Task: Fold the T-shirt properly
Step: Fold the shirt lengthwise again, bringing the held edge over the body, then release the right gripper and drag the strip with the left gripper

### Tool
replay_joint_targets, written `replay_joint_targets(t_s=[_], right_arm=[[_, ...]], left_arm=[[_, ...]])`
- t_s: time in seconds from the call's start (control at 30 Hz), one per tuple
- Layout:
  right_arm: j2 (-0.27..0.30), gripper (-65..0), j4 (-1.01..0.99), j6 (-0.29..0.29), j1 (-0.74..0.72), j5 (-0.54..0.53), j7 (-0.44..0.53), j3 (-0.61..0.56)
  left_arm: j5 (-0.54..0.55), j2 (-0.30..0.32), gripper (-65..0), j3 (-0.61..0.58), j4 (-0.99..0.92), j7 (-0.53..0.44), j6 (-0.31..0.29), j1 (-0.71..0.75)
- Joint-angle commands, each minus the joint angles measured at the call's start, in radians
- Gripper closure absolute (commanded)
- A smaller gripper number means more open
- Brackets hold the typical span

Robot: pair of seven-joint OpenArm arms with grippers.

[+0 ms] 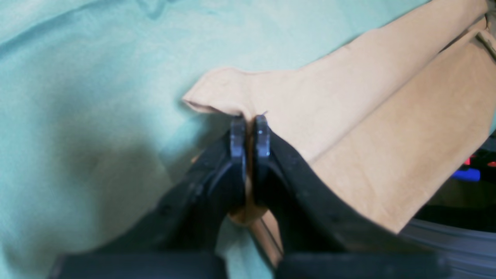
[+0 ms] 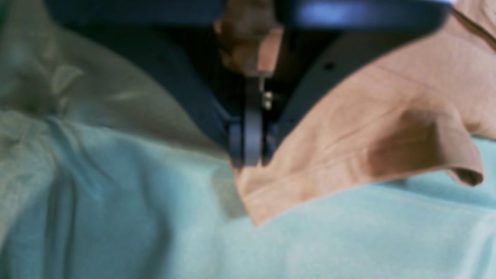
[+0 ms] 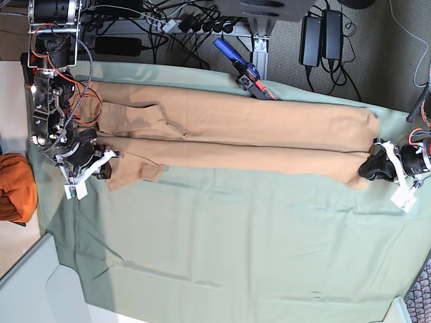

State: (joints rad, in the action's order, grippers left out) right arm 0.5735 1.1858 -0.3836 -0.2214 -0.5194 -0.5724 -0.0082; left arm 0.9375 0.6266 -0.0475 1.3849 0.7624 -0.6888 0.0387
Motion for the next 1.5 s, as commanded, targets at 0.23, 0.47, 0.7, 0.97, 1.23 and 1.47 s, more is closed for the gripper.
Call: replay_joint_targets(t_s=[0.23, 0.47, 0.7, 0.97, 1.23, 1.47], right_arm=[[0.029, 0.0, 0.159, -0.092, 0.035, -0.023, -0.032, 0.035], [0.028, 0.0, 0.350, -0.092, 0.210, -0.024, -0.034, 0.162], [0.030, 0.0, 0.476, -0.093, 0.365, -0.092, -0.058, 0.297], [0.027, 0.0, 0.502, -0.093, 0.476, -0.135, -0.058, 0.365], [0.027, 0.0, 0.502, -0.093, 0.547, -0.137, -0.061, 0.366], [0.022, -11.3, 0.501, -0.093, 0.566, -0.130, -0.066, 0.366]], left_arm=[[0.030, 0.022, 0.0, 0.008, 0.017, 0.045, -0.009, -0.013], [0.061, 0.025, 0.0, 0.010, 0.029, 0.066, -0.009, 0.001], [0.099, 0.074, 0.0, 0.010, 0.030, 0.106, -0.009, 0.032], [0.121, 0.108, 0.0, 0.010, 0.030, 0.106, -0.009, 0.045], [0.138, 0.108, 0.0, 0.010, 0.030, 0.110, -0.009, 0.051], [0.143, 0.108, -26.8, 0.010, 0.030, 0.094, -0.009, 0.064]])
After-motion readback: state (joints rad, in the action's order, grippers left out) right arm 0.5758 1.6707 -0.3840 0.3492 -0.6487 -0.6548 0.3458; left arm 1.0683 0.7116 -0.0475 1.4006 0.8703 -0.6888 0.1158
